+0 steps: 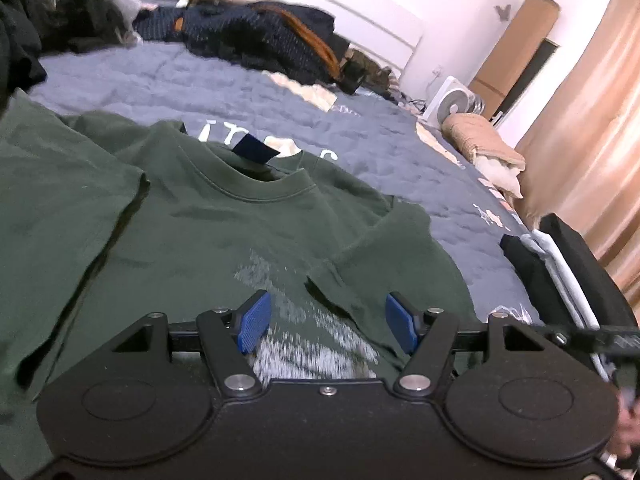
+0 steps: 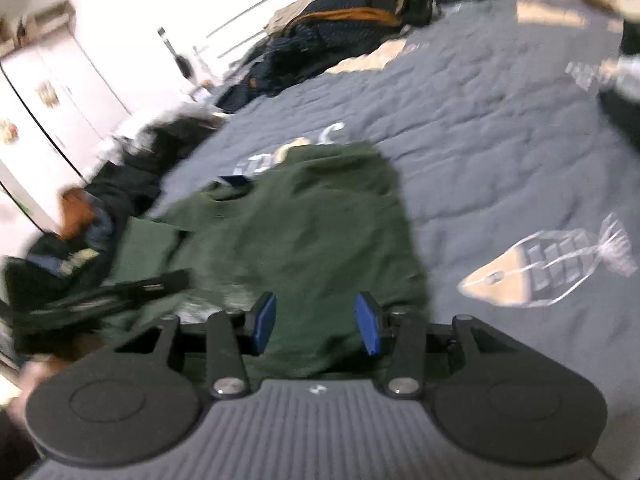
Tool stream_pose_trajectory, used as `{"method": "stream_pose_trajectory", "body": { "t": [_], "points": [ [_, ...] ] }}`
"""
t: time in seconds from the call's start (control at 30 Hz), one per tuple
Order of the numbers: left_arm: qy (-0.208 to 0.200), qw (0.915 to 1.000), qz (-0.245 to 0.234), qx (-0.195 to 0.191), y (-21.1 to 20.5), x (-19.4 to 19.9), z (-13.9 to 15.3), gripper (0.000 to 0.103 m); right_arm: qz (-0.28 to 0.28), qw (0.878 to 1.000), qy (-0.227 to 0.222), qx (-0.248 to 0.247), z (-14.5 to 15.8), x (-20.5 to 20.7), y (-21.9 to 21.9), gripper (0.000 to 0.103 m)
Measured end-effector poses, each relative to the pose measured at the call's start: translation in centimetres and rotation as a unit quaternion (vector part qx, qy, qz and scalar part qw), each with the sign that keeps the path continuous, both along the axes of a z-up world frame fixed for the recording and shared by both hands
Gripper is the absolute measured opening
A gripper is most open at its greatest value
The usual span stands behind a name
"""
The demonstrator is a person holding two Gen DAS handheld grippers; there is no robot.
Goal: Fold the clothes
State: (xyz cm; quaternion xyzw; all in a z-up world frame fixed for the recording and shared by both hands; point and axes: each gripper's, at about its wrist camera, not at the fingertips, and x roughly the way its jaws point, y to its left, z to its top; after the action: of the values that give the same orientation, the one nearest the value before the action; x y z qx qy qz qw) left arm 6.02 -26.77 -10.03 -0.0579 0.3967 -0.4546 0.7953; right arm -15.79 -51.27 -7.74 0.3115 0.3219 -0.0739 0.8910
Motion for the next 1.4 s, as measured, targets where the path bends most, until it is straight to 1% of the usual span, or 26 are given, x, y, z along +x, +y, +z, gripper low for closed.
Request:
{"method": "stream_pose_trajectory", "body": {
  "t": [0.13, 0.27, 0.3, 0.33, 0.37, 0.4, 0.43, 0.47, 0.5, 0.53, 0.6, 0.63, 0.67, 0.7, 0.73, 0.77, 0.8, 0.83, 0.87, 0.93, 1.0, 1.1, 1.2, 1.3, 1.33, 1.4],
  "points": [
    [-0.018, 0.9993, -0.017, 0.027, -2.8, 1.1, -0.6, 0.063, -0.011, 0.999, 0.011, 0.041, -1.1, 0.5, -0.2, 0.044],
    [-0.022, 0.9973, -0.048, 0.051, -5.2, 2.0, -1.3, 0.062, -0.056, 0.996, 0.027, 0.062, -2.7, 0.6, -0.8, 0.044],
    [-0.02, 0.9966, -0.061, 0.051, -5.7, 2.1, -1.4, 0.059, -0.066, 0.995, 0.027, 0.068, -3.0, 0.6, -0.9, 0.043],
    [-0.014, 0.9959, -0.075, 0.047, -6.0, 2.2, -1.5, 0.041, -0.076, 0.994, 0.027, 0.074, -3.3, 0.6, -0.9, 0.043],
    [-0.006, 0.9956, -0.082, 0.045, -6.2, 2.4, -1.5, 0.029, -0.086, 0.993, 0.027, 0.079, -3.6, 0.6, -1.0, 0.042],
    [0.003, 0.9952, -0.088, 0.042, -6.3, 2.6, -1.6, 0.018, -0.096, 0.991, 0.027, 0.085, -3.9, 0.6, -1.1, 0.036],
    [-0.002, 0.9961, -0.08, 0.037, -6.3, 3.0, -1.3, 0.013, -0.106, 0.99, 0.027, 0.09, -4.2, 0.5, -1.2, 0.03],
    [-0.009, 0.997, -0.069, 0.032, -6.3, 3.4, -1.0, 0.01, -0.112, 0.989, 0.028, 0.096, -4.4, 0.5, -1.2, 0.011],
    [-0.017, 0.9978, -0.058, 0.027, -6.2, 3.8, -0.7, 0.009, -0.108, 0.988, 0.029, 0.103, -4.5, 0.5, -1.3, 0.0],
    [-0.016, 0.9988, -0.045, 0.014, -6.2, 4.5, -0.3, 0.009, -0.104, 0.989, 0.031, 0.103, -4.6, 0.5, -1.2, 0.0],
    [-0.015, 0.9994, -0.029, 0.004, -6.3, 5.4, 0.4, 0.009, -0.091, 0.992, 0.037, 0.078, -4.4, 0.5, -0.8, 0.0],
    [-0.01, 0.9993, -0.035, 0.01, -6.6, 5.8, 0.5, 0.009, -0.084, 0.994, 0.042, 0.062, -4.4, 0.6, -0.6, 0.0],
    [-0.011, 0.9989, -0.038, 0.024, -6.9, 5.9, 0.6, 0.009, -0.08, 0.994, 0.05, 0.048, -4.4, 0.8, -0.4, 0.0],
    [-0.014, 0.9983, -0.039, 0.04, -7.2, 5.9, 0.6, 0.011, -0.08, 0.994, 0.058, 0.044, -4.6, 0.8, -0.4, 0.0],
    [-0.023, 0.9977, -0.033, 0.054, -7.3, 5.7, 0.7, 0.016, -0.08, 0.994, 0.064, 0.043, -4.8, 0.9, -0.4, 0.0],
    [-0.022, 0.9976, -0.027, 0.06, -6.9, 5.5, 0.8, 0.02, -0.08, 0.994, 0.066, 0.045, -4.8, 0.8, -0.6, 0.0],
    [-0.019, 0.9975, -0.021, 0.064, -6.5, 5.4, 0.8, 0.031, -0.084, 0.993, 0.067, 0.05, -4.8, 0.7, -1.0, 0.0],
    [-0.016, 0.9979, -0.018, 0.06, -5.8, 5.1, 0.9, 0.038, -0.089, 0.992, 0.067, 0.052, -4.6, 0.5, -1.3, 0.0],
    [-0.018, 0.9981, -0.021, 0.056, -5.1, 4.5, 1.2, 0.039, -0.095, 0.992, 0.067, 0.048, -4.4, 0.3, -1.6, 0.0],
    [-0.023, 0.9981, -0.031, 0.048, -3.7, 3.0, 1.8, 0.039, -0.108, 0.991, 0.067, 0.039, -4.0, -0.1, -2.2, 0.002],
    [-0.032, 0.9959, -0.071, 0.046, -3.2, 0.5, 2.4, 0.039, -0.127, 0.989, 0.069, 0.032, -3.9, -0.6, -2.9, 0.004],
    [-0.037, 0.9901, -0.126, 0.049, -3.4, -2.8, 2.4, 0.039, -0.141, 0.987, 0.06, 0.04, -3.7, -1.2, -3.6, 0.004],
    [-0.035, 0.9821, -0.176, 0.056, -4.0, -5.9, 2.0, 0.039, -0.142, 0.988, 0.051, 0.043, -3.4, -1.3, -3.7, 0.004],
    [-0.046, 0.9806, -0.167, 0.091, -5.4, -6.5, 0.7, 0.039, -0.129, 0.99, 0.042, 0.042, -3.2, -1.0, -3.3, 0.004],
    [-0.043, 0.9819, -0.158, 0.095, -5.7, -6.3, 0.4, 0.039, -0.121, 0.991, 0.042, 0.036, -3.1, -0.8, -3.1, 0.004],
    [-0.03, 0.9846, -0.149, 0.086, -5.8, -5.8, 0.1, 0.039, -0.106, 0.993, 0.04, 0.031, -2.8, -0.5, -2.7, 0.005]
  ]
}}
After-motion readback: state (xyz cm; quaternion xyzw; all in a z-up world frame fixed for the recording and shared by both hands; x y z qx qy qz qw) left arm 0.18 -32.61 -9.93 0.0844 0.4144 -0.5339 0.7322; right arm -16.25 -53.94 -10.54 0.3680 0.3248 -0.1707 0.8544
